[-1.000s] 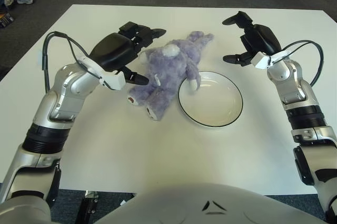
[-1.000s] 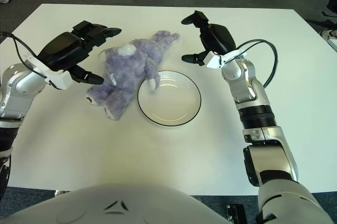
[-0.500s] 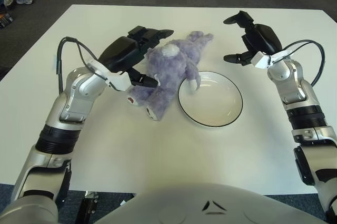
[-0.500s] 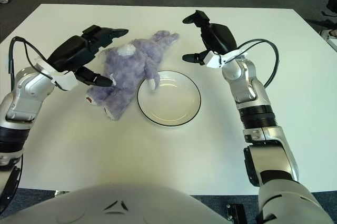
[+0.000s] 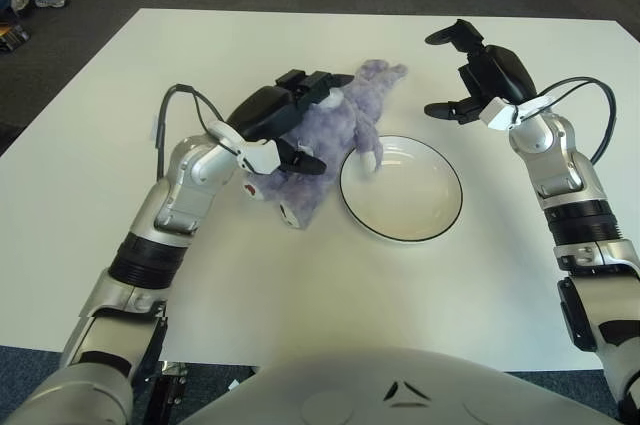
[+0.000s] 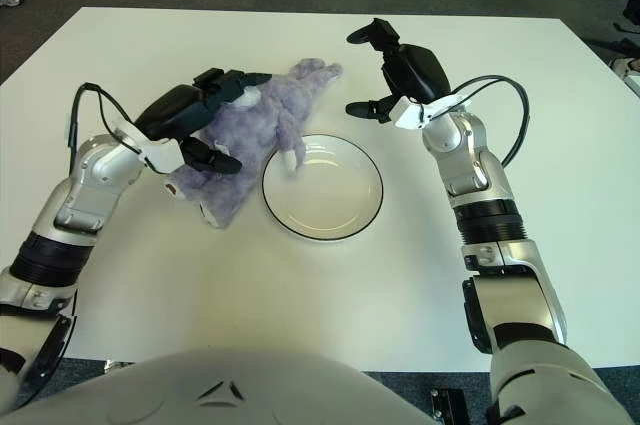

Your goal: Put the doll into the plate.

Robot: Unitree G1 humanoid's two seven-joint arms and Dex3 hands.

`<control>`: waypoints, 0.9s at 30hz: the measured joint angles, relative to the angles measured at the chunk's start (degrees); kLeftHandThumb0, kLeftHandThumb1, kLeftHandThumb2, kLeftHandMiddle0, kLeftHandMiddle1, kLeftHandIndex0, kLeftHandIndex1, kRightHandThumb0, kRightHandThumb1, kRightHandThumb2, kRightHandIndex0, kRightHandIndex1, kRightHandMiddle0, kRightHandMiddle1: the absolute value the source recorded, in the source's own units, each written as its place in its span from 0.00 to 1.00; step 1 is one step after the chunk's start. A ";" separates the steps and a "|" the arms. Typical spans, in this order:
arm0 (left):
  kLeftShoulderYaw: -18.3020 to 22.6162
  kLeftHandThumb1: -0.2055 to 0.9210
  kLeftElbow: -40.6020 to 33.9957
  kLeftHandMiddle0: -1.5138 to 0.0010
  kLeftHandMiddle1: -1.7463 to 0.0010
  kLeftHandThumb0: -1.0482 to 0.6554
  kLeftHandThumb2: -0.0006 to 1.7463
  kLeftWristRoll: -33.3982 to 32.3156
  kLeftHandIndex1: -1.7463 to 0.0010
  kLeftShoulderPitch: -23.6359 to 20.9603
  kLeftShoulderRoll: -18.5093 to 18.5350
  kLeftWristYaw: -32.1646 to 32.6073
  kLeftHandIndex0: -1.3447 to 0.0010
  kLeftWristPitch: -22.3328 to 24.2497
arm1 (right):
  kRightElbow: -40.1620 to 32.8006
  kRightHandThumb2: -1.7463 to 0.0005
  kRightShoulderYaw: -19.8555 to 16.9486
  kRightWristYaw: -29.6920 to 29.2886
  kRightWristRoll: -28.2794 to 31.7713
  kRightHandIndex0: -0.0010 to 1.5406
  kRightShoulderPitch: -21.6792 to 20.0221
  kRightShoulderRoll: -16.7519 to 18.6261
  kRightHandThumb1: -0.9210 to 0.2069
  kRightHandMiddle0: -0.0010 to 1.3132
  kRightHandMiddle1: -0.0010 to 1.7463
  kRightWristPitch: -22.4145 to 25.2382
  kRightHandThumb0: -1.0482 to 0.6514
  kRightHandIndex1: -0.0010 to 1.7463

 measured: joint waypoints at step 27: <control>-1.24 0.62 5.82 0.88 0.01 0.24 0.45 8.90 0.32 -1.13 1.35 7.86 0.98 -3.94 | 1.99 0.64 -1.23 -0.93 0.77 0.83 -0.01 -0.31 0.32 0.00 0.57 -2.16 0.17 1.00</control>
